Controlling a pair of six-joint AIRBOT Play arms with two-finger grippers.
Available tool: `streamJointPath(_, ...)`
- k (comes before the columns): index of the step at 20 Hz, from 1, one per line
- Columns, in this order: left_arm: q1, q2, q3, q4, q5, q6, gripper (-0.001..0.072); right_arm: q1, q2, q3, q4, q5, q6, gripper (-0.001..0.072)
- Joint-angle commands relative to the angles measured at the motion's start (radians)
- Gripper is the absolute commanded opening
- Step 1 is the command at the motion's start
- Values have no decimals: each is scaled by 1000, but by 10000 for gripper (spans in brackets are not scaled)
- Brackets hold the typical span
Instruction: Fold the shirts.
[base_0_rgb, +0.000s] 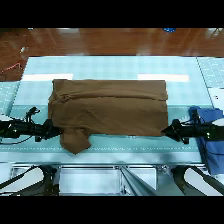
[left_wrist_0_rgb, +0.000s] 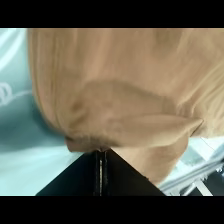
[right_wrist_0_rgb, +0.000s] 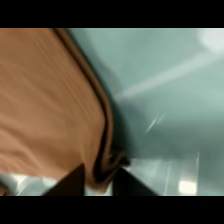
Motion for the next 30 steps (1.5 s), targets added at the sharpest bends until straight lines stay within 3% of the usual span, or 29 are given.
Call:
streamJointPath(1,3,2,50,-3,-21,-1,21,68,-39,97,68,27,-81,29)
streamJointPath(4,3,12,158,-35,-56,-4,21,66,-31,208,-3,122,-84,28)
streamJointPath(9,-31,-21,343,-207,-36,-5,21,68,-55,336,3,59,-47,28)
streamJointPath(14,-173,-268,615,-210,-27,-66,21,97,-249,518,89,24,-66,28)
streamJointPath(20,-220,-587,1015,-191,-76,-240,21,139,-462,771,113,-27,-21,28)
streamJointPath(26,-224,-714,1197,-191,-100,-258,21,139,-589,928,155,-35,-18,29)
streamJointPath(28,-230,-726,1197,-191,-112,-216,30,146,-621,943,161,-59,-19,29)
streamJointPath(29,-236,-731,1197,-191,-116,-200,166,152,-630,943,162,-89,-19,90)
streamJointPath(30,-244,-734,1197,-186,-124,-195,512,163,-635,943,160,-126,-17,323)
